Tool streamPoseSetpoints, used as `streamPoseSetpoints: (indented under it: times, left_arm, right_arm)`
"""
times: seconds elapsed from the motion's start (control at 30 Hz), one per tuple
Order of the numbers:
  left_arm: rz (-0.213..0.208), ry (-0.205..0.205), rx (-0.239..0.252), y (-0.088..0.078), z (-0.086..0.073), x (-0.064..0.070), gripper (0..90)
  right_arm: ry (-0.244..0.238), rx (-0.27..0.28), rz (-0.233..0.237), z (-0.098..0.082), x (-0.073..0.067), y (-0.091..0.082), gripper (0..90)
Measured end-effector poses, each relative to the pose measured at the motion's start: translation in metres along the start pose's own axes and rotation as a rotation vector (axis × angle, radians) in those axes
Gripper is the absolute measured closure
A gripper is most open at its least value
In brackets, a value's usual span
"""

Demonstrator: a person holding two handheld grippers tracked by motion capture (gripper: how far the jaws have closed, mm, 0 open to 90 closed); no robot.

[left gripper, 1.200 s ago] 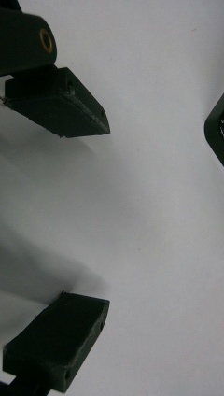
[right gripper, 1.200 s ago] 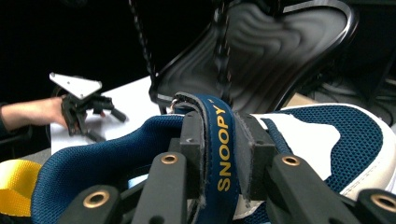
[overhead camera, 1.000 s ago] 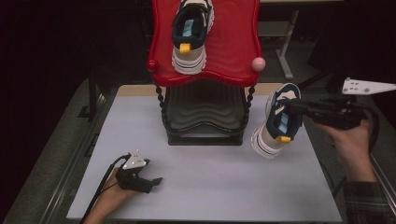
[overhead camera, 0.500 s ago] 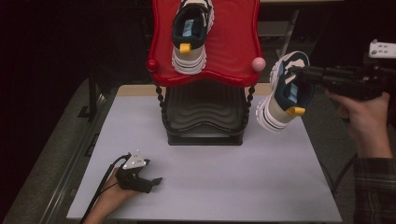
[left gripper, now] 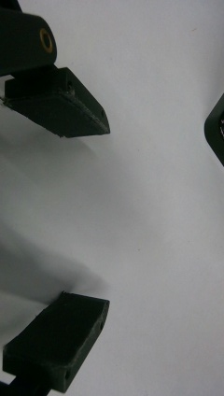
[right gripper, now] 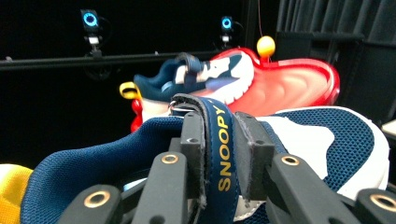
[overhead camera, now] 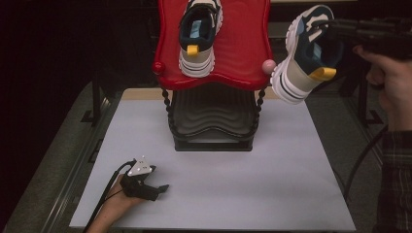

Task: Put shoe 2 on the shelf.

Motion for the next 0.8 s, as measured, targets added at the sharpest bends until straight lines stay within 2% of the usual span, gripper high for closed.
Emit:
streamPoseSetpoints:
  times: [0.1,0.33,0.57,0.8]
  left_arm:
    - [0.001,0.0,0.001,0.0,0.0,0.0,13.1]
    - [0.0,0.0,0.002,0.0,0.0,0.0,13.0]
    - [0.002,0.001,0.004,0.0,0.0,0.0,13.1]
    - [0.003,0.0,0.004,0.0,0.0,0.0,13.1]
  right_arm:
    - [-0.013,0.007,0.024,0.018,0.0,0.008,74.1]
    - [-0.042,0.003,0.061,0.042,-0.003,0.039,74.2]
    - [-0.076,-0.032,0.101,0.049,-0.002,0.075,74.1]
    - [-0.076,-0.069,0.137,0.045,0.007,0.11,74.2]
Point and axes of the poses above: each handheld gripper's, and its own axes: y roughly forward along the jaws, z roughly out of its top, x roughly to its right, the point moved 7 cm from there along y, roughly forward along the jaws, and after that the axes turned 4 degrees about -z, right-handed, at the moved point
